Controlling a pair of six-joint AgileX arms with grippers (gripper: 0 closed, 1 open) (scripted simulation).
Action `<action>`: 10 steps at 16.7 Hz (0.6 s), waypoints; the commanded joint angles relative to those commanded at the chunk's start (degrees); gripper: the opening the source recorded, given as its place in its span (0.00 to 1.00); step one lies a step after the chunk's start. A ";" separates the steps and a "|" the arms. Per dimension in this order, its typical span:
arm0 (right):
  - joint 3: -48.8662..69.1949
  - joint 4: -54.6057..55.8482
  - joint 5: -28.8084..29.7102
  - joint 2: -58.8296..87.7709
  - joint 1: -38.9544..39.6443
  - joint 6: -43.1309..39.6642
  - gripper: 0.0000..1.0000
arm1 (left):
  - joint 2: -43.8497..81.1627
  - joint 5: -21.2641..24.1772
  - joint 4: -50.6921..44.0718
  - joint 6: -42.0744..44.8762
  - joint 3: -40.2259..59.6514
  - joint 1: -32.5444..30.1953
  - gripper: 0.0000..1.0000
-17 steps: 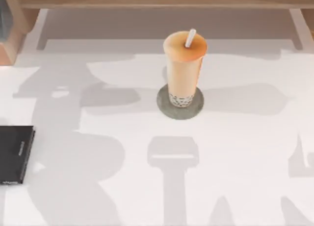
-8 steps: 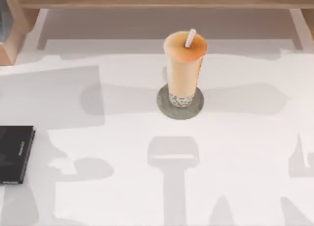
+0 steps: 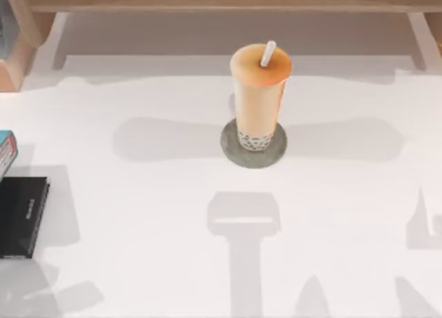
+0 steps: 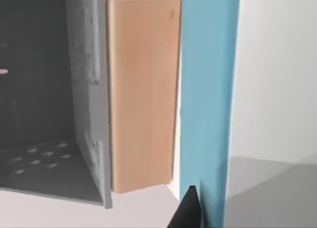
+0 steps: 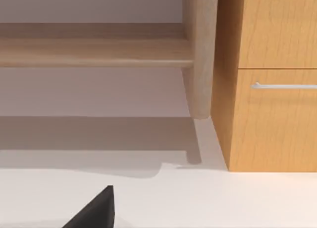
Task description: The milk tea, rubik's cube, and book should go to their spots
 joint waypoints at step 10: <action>0.00 0.00 0.00 0.00 0.00 0.00 1.00 | -0.39 -0.46 0.46 5.45 -7.20 -0.76 0.00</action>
